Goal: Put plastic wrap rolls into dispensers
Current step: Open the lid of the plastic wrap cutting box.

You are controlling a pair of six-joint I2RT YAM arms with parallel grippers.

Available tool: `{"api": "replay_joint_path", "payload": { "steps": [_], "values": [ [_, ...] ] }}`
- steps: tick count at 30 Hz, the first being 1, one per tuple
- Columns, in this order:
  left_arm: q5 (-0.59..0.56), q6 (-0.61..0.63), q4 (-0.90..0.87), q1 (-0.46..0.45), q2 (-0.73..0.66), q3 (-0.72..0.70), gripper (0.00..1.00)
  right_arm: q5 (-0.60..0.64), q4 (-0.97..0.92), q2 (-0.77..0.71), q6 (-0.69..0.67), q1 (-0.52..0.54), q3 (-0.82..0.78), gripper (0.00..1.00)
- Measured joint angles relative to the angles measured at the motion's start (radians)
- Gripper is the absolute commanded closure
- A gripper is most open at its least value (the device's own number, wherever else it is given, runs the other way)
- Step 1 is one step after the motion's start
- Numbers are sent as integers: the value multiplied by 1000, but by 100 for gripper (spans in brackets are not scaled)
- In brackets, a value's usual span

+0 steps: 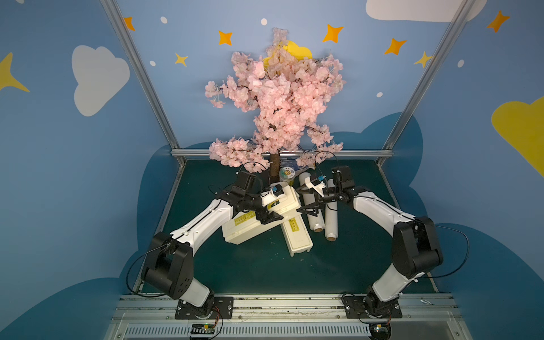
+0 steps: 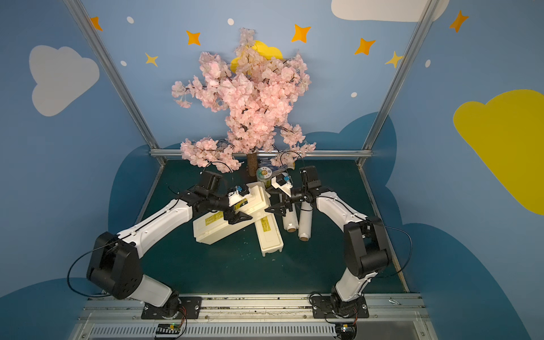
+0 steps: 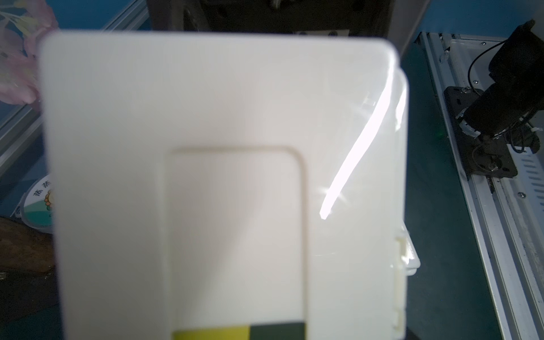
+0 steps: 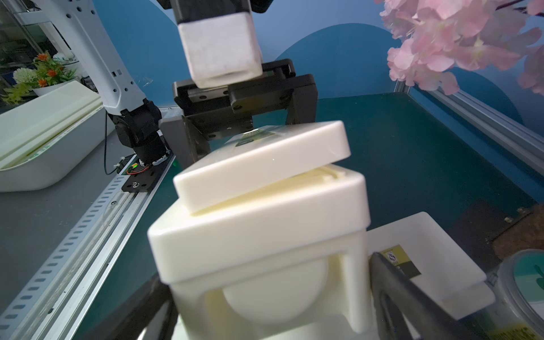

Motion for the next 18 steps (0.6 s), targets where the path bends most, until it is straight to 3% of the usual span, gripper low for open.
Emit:
{"api": "replay_joint_path", "payload": {
  "steps": [8,18],
  "values": [
    [19,25,32,-13,-2,-17,28,10,-92,-23,-109,1,3,5],
    [58,-56,96,-11,17,-17,28,16,-70,-19,-76,0,21,5]
  ]
}}
